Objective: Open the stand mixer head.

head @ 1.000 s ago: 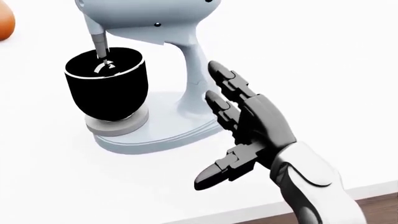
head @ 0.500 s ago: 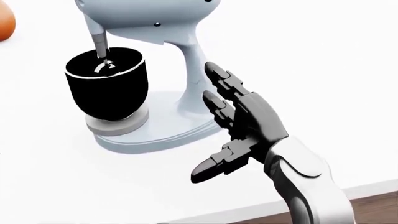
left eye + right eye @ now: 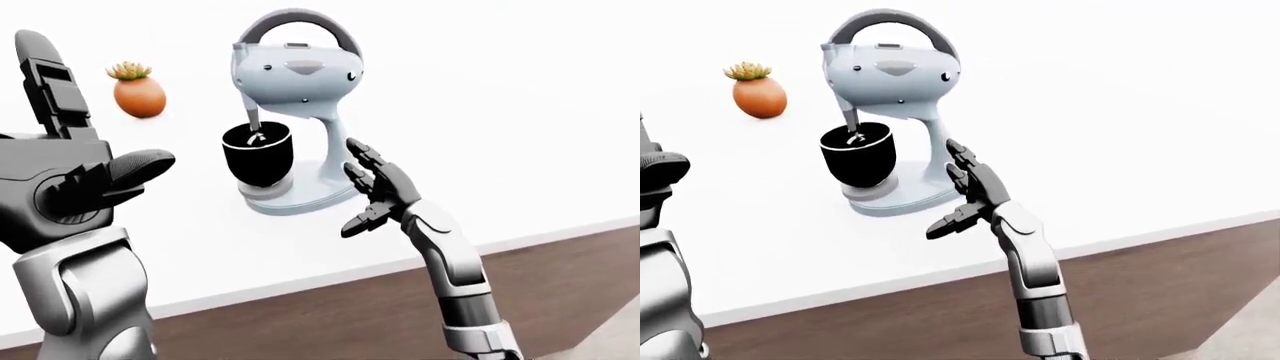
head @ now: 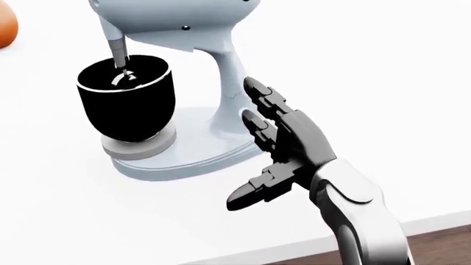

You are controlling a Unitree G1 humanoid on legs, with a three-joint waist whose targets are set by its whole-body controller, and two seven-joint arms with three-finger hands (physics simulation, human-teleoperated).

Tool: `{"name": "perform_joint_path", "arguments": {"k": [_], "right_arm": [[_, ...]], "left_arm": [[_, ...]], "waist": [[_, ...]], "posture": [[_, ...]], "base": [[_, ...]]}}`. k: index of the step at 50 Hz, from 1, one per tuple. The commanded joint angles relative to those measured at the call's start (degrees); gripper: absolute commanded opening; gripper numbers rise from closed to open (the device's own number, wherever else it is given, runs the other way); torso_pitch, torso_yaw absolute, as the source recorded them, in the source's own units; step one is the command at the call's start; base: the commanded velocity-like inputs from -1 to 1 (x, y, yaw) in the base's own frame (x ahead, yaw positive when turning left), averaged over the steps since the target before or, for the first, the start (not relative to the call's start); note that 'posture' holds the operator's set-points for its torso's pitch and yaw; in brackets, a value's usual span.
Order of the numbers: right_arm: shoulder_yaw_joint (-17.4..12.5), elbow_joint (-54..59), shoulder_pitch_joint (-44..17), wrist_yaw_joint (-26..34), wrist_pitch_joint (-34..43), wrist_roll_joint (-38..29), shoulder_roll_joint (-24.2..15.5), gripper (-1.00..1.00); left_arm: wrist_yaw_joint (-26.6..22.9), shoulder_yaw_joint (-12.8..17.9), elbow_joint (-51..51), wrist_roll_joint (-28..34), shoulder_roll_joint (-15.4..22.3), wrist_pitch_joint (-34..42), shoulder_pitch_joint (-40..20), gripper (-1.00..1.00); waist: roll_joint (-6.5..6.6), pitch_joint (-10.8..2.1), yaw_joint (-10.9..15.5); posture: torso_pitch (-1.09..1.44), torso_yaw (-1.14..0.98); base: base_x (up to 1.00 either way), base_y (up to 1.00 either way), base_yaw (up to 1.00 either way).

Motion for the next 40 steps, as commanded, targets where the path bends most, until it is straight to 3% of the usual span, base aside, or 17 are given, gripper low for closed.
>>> {"name": "perform_joint_path", "arguments": {"k": [1,14,28,33,36,37,40], "right_arm": [[-0.43,-1.85,-2.37,-0.08,-2.14,0.38,-0.18,1.0],[-0.44,-0.11,-3.05,-0.4,-3.16,0.66,-0.15,1.0],[-1.95,-25.08,-1.42,-4.6,13.71,7.36,-0.94,1.0],[-4.86,-35.89,-1.7,-10.47,21.41,15.54,-0.2,1.0],[-5.98,-38.93,0.29,-14.09,21.77,22.43,0.26,1.0],[-8.59,-40.93,1.05,-17.39,22.72,28.97,2.14,1.0],[-9.54,-44.72,4.38,-23.99,19.41,42.31,1.24,1.0]], "left_arm": [[-0.41,0.09,-1.03,0.05,0.54,-0.65,-1.25,0.99],[-0.1,0.44,-1.41,-0.34,0.9,-0.27,-1.36,0.99],[-0.45,-0.03,-0.83,0.13,0.49,-0.72,-1.32,1.0],[-0.54,0.0,-0.69,0.22,0.43,-0.83,-1.2,0.99],[-0.59,-0.18,-0.81,0.33,0.33,-0.76,-1.22,0.99],[-0.68,-0.07,-0.57,0.37,0.33,-0.85,-1.2,0.99],[-0.9,-0.34,-0.2,0.75,0.14,-1.1,-1.17,0.99]], "waist": [[0.15,-0.6,0.02],[0.22,-0.51,-0.08],[-0.13,-0.32,0.22],[-0.31,-0.23,0.32],[-0.35,-0.18,0.34],[-0.36,-0.2,0.34],[-0.43,-0.32,0.31]], "posture": [[-0.28,0.0],[-0.28,0.0],[-0.28,0.0],[-0.28,0.0],[-0.28,0.0],[-0.28,0.0],[-0.28,0.0]], "base": [[0.0,0.0,0.0],[0.0,0.0,0.0],[0.0,0.0,0.0],[0.0,0.0,0.0],[0.0,0.0,0.0],[0.0,0.0,0.0],[0.0,0.0,0.0]]}}
